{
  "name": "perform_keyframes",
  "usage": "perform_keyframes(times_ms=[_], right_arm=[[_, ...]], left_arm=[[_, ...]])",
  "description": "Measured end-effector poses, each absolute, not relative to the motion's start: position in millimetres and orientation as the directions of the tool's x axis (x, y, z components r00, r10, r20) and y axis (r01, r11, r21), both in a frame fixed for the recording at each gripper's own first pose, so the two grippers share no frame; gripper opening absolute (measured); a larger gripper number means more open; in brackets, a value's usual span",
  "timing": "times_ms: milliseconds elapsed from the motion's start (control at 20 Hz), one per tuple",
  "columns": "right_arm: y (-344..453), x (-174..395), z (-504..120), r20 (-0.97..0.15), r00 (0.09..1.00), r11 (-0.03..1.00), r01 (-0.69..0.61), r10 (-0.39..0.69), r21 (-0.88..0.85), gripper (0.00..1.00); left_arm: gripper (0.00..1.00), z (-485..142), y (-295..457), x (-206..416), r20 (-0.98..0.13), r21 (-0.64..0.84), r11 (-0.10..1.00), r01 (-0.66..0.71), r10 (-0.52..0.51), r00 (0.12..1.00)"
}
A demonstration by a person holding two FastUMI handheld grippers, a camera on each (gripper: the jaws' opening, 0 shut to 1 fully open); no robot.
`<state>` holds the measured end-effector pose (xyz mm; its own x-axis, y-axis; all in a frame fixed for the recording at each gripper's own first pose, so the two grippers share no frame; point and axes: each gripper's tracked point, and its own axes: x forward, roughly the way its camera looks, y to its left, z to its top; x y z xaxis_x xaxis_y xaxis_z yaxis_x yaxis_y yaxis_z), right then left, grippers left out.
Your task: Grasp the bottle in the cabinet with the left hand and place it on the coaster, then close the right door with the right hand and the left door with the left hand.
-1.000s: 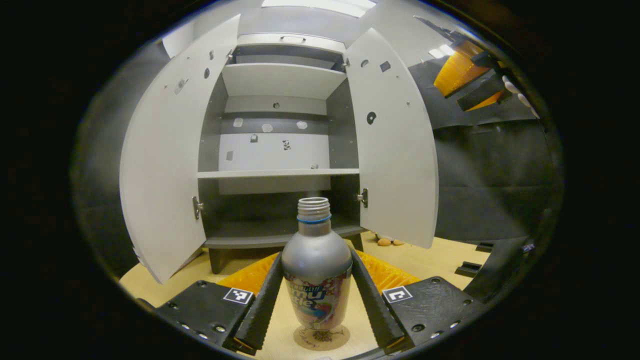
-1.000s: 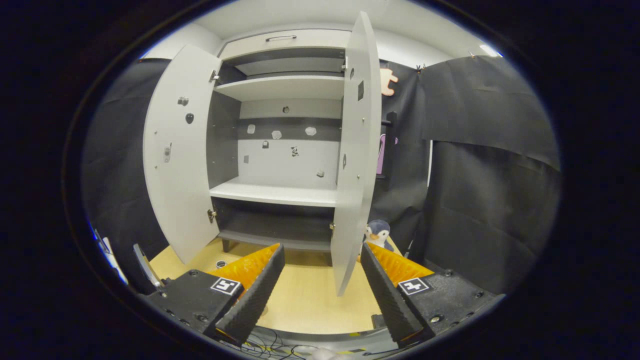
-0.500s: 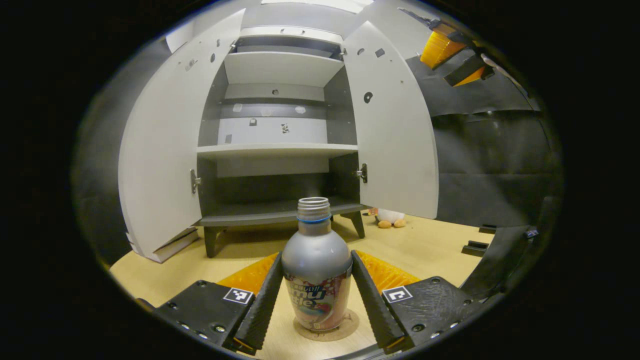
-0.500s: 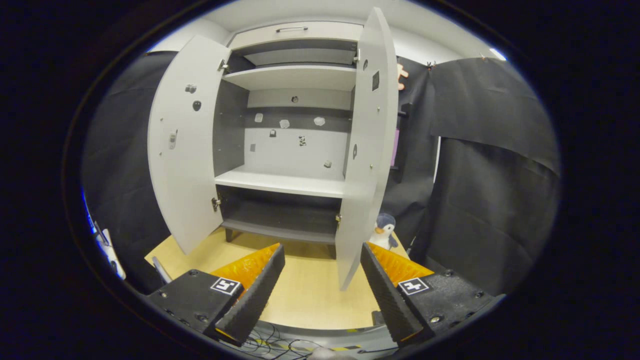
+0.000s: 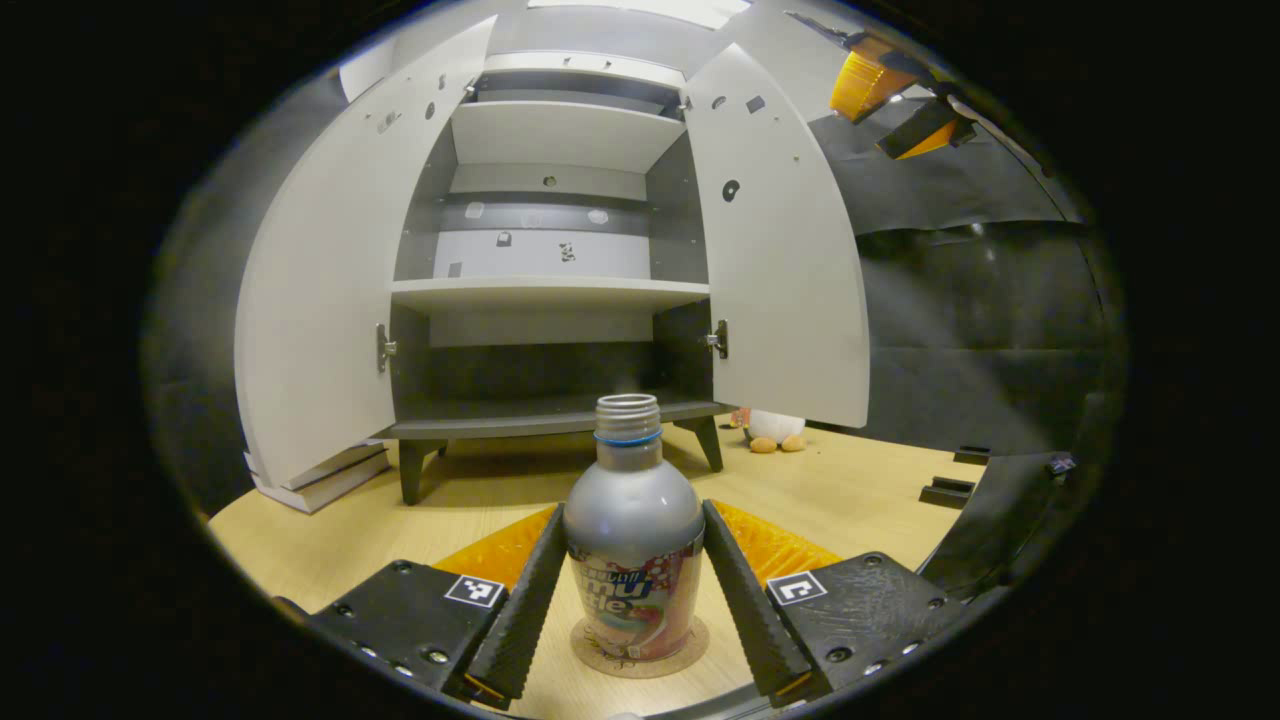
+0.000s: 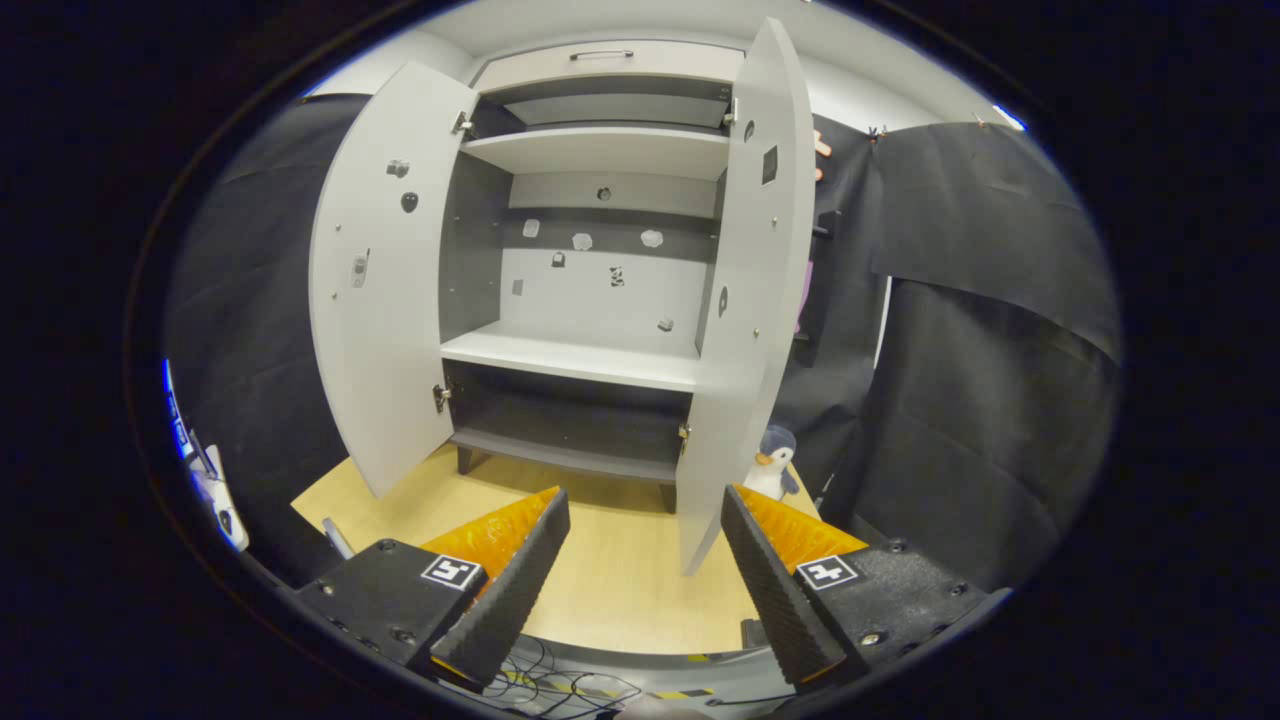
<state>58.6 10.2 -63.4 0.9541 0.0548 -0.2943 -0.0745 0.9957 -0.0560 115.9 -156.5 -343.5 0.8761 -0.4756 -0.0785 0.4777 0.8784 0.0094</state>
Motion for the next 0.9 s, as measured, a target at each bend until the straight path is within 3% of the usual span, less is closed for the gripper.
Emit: perform_keyframes(times_ms=[150,200,300,900], right_arm=[[11.0,55.4,-63.7,-0.292,0.955,0.995,-0.079,0.058,-0.059,1.0],[11.7,54.8,-62.8,-0.288,0.956,0.995,-0.08,0.06,-0.055,1.0],[12.1,53.9,-60.8,-0.28,0.958,0.996,-0.081,0.065,-0.045,1.0],[22.8,39.9,-51.9,-0.202,0.977,0.997,-0.065,0.073,0.048,1.0]], left_arm=[[0.83,-332.5,-153.8,116.8,-0.069,0.031,0.876,0.481,-0.478,0.876],[0.94,-327.5,-153.0,116.9,-0.067,0.037,0.878,0.478,-0.475,0.878],[0.98,-313.0,-147.5,118.0,-0.053,0.042,0.887,0.459,-0.457,0.888],[0.98,-125.4,-111.4,106.9,0.091,0.013,0.926,0.377,-0.376,0.922]])
